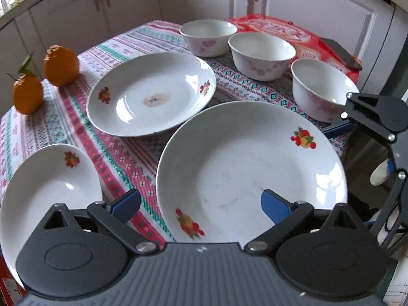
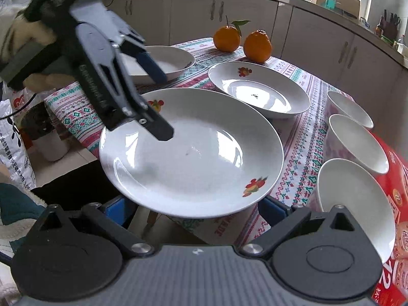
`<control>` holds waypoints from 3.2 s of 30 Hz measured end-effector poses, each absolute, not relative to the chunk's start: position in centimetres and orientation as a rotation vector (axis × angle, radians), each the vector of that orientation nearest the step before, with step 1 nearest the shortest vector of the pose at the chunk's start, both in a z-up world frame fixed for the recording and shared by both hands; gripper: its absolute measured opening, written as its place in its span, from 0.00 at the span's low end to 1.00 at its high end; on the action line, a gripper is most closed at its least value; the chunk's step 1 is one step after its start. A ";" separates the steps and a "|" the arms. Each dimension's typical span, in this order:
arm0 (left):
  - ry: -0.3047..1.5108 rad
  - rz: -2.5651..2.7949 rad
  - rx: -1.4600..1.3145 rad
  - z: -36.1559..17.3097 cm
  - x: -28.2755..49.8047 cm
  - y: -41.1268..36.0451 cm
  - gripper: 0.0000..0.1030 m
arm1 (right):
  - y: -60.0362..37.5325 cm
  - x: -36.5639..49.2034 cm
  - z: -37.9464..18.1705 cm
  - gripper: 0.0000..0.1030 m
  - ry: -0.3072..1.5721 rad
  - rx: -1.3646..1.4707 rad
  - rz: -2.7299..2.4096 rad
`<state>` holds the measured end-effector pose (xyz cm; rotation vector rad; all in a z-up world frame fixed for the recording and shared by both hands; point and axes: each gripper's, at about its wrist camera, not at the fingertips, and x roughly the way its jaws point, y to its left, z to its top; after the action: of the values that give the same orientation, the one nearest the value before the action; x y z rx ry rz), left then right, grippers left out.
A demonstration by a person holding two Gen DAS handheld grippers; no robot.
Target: Organize plates and bowls
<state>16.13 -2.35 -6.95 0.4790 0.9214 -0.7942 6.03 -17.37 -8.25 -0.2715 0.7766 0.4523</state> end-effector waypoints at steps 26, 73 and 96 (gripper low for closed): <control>1.083 -0.947 0.484 -7.7 20.1 -3.8 0.77 | -17.1 6.6 -8.1 1.00 0.798 -0.276 0.463; 0.992 -0.698 0.334 -2.5 25.2 7.5 0.77 | -10.0 17.4 -3.8 1.00 0.727 -0.381 0.705; 1.012 -0.622 0.230 -5.4 28.4 13.0 0.77 | -5.0 21.7 -5.1 1.00 0.780 -0.371 0.778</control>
<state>28.37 13.03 -5.39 0.2303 1.0121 -0.6216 21.71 -5.05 -5.09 -0.3710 0.7802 0.7779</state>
